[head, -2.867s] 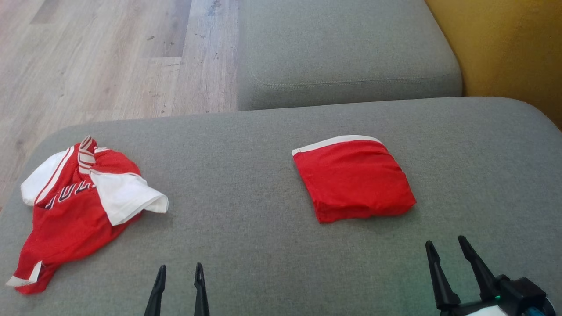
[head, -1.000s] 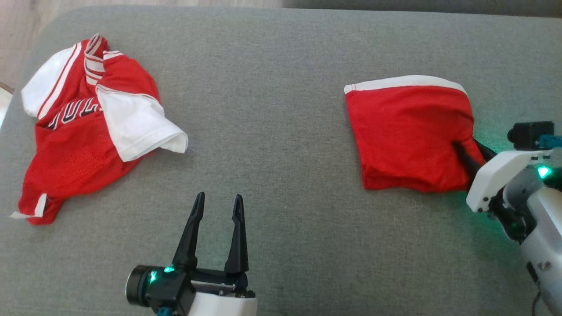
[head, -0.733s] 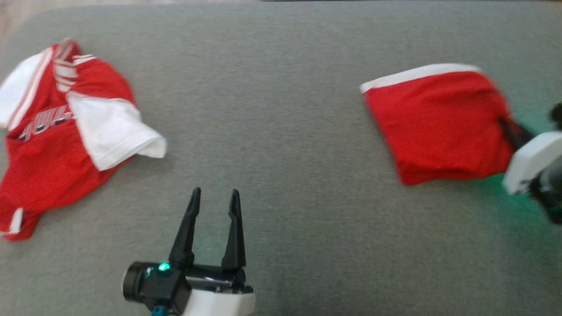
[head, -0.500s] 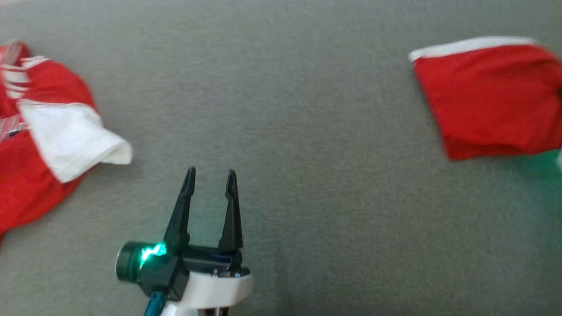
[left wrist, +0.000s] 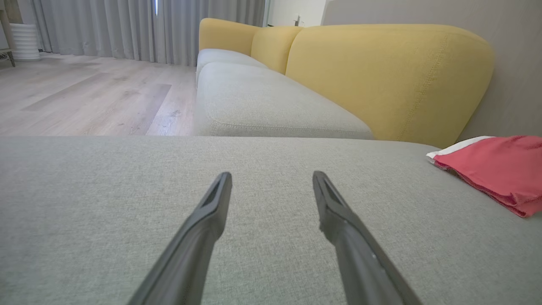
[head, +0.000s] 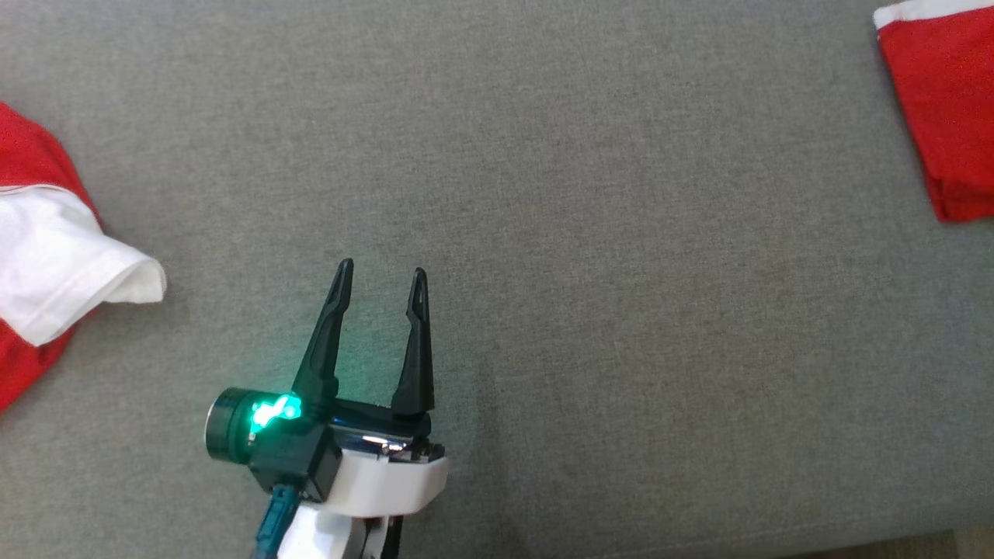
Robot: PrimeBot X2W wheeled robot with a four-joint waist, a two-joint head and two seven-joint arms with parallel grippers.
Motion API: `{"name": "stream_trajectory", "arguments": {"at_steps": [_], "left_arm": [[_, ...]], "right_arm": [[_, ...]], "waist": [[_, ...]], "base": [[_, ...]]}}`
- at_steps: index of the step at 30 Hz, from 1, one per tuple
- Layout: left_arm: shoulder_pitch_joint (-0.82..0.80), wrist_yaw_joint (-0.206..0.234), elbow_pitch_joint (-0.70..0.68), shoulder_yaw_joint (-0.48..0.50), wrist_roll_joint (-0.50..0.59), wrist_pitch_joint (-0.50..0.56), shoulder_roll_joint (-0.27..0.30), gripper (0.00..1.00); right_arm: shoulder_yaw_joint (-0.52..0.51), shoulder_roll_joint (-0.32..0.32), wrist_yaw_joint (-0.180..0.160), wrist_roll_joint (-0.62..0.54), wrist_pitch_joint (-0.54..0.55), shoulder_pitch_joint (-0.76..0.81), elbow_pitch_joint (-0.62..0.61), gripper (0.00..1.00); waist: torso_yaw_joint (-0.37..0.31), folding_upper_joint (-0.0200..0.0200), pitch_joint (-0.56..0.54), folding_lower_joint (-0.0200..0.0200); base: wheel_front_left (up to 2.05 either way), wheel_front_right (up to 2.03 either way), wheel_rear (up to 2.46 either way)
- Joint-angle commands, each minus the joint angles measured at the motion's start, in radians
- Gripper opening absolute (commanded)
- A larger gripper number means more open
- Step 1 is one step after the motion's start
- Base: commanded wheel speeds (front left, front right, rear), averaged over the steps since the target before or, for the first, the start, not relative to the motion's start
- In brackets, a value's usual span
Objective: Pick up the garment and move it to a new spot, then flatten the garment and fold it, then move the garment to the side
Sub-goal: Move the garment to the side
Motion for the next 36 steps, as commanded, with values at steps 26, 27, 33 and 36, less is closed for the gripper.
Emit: {"name": "stream_trajectory", "arguments": {"at_steps": [26,27,33,36], "left_arm": [[0.232,0.082,0.074,0.182,-0.061,-0.008,-0.007,1.00],[0.239,0.085,0.069,0.193,-0.065,-0.008,-0.007,1.00],[0.273,0.066,0.031,0.233,-0.024,-0.008,-0.007,1.00],[0.296,0.062,0.005,0.248,-0.005,-0.008,-0.007,1.00]], "right_arm": [[-0.094,0.531,0.004,-0.201,-0.170,0.536,-0.265,1.00],[-0.124,0.551,0.004,-0.225,-0.170,0.574,-0.319,1.00],[-0.283,0.653,0.004,-0.404,-0.170,0.784,-0.616,1.00],[-0.323,0.697,0.004,-0.451,-0.170,0.856,-0.699,1.00]], "waist": [[0.078,0.0000,-0.481,-0.0002],[0.079,0.0000,-0.490,-0.0002],[0.090,0.0000,-0.532,-0.0002],[0.099,0.0000,-0.546,-0.0002]], "base": [[0.00,0.00,0.00],[0.00,0.00,0.00],[0.00,0.00,0.00],[0.00,0.00,0.00]]}}
